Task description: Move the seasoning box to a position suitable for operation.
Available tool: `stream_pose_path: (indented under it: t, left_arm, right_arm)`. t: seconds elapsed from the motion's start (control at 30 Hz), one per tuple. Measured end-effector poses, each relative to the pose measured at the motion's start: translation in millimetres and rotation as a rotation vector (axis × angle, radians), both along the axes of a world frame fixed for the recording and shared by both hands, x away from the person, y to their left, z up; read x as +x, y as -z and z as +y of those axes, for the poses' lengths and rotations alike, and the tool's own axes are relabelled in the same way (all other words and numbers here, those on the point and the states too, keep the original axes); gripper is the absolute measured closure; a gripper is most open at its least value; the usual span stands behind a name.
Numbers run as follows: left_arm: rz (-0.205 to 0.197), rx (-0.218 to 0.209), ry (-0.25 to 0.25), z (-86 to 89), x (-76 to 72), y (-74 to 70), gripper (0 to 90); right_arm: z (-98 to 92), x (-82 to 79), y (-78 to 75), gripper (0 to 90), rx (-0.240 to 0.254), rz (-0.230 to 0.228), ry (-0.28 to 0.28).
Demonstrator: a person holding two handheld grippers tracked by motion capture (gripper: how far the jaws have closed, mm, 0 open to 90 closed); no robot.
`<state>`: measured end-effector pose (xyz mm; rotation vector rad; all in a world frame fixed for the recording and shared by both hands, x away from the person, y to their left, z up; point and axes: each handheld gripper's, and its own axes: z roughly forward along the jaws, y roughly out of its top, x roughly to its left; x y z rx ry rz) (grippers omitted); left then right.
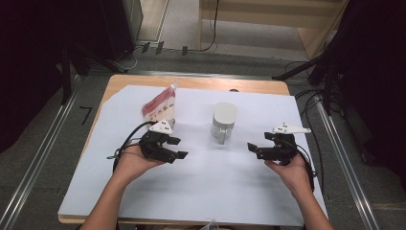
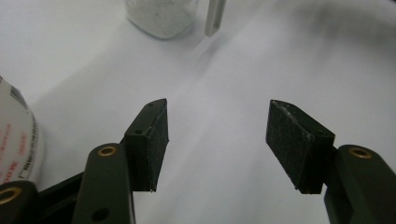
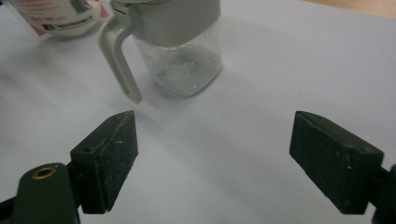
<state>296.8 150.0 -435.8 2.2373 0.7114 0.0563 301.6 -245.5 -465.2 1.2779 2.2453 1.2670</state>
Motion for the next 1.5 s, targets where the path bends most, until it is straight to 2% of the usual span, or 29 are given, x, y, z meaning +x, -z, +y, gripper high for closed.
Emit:
stream_pose_path:
  t: [0.1, 0.17, 0.27, 0.37, 0.43, 0.53, 0.57, 0.63, 0.73, 0.9, 1.13, 1.27, 1.3, 1.37, 1.5]
  left_arm:
    - [-0.007, 0.006, 0.004, 1.9, -2.0, 0.7, 40.2]
    - [-0.020, 0.052, 0.013, 4.8, -4.2, 1.6, 39.3]
    - [-0.015, 0.050, 0.013, 7.8, -3.4, 1.5, 39.0]
    - [-0.015, 0.025, -0.006, 10.6, -3.6, -1.2, 38.9]
    - [-0.032, 0.036, -0.001, 10.8, -5.8, -3.2, 39.0]
    - [-0.030, 0.037, 0.001, 10.7, -6.6, -3.2, 40.2]
    - [0.004, 0.022, 0.006, 11.6, -5.8, -3.1, 41.8]
    - [0.004, 0.014, 0.010, 13.0, -6.4, -4.5, 41.3]
    - [-0.019, -0.005, 0.019, 14.2, -6.7, -6.3, 40.1]
    - [-0.012, 0.020, -0.005, 15.6, -5.2, -4.8, 39.0]
    - [-0.025, 0.016, -0.001, 17.6, -6.3, -5.8, 37.9]
    - [-0.025, 0.013, -0.003, 19.2, -5.3, -6.5, 37.9]
    - [-0.021, 0.000, -0.008, 19.4, -5.2, -6.7, 37.9]
    - [-0.023, -0.006, -0.004, 18.6, -5.3, -6.6, 38.0]
    - [-0.025, 0.011, 0.005, 16.5, -5.8, -6.4, 37.9]
  right_arm:
    - [1.6, -1.7, -1.4, 17.3, 0.006, 0.002, -0.012]
    - [2.1, -5.5, -5.0, 19.7, 0.024, -0.001, -0.032]
    - [2.3, -7.2, -6.6, 20.2, 0.032, -0.010, -0.043]
    - [4.9, -9.9, -9.1, 21.8, 0.028, -0.021, -0.058]
    - [5.8, -9.7, -9.5, 22.3, 0.029, -0.030, -0.061]
    - [6.4, -8.9, -9.7, 22.4, 0.034, -0.030, -0.058]
    - [6.7, -8.5, -9.4, 22.5, 0.034, -0.026, -0.056]
    - [6.7, -9.1, -9.3, 22.4, 0.031, -0.019, -0.057]
    - [6.0, -10.5, -9.8, 22.5, 0.033, -0.015, -0.056]
    - [6.2, -11.3, -10.9, 22.8, 0.040, -0.017, -0.053]
    - [7.9, -8.2, -6.8, 23.8, 0.031, 0.011, -0.050]
    - [12.9, -7.2, -7.7, 24.6, 0.023, 0.010, -0.046]
    - [14.4, -7.7, -8.8, 25.3, 0.028, 0.024, -0.038]
    - [16.8, -7.6, -10.3, 25.2, 0.021, 0.017, -0.041]
    - [19.6, -5.5, -13.6, 25.5, -0.001, 0.019, -0.059]
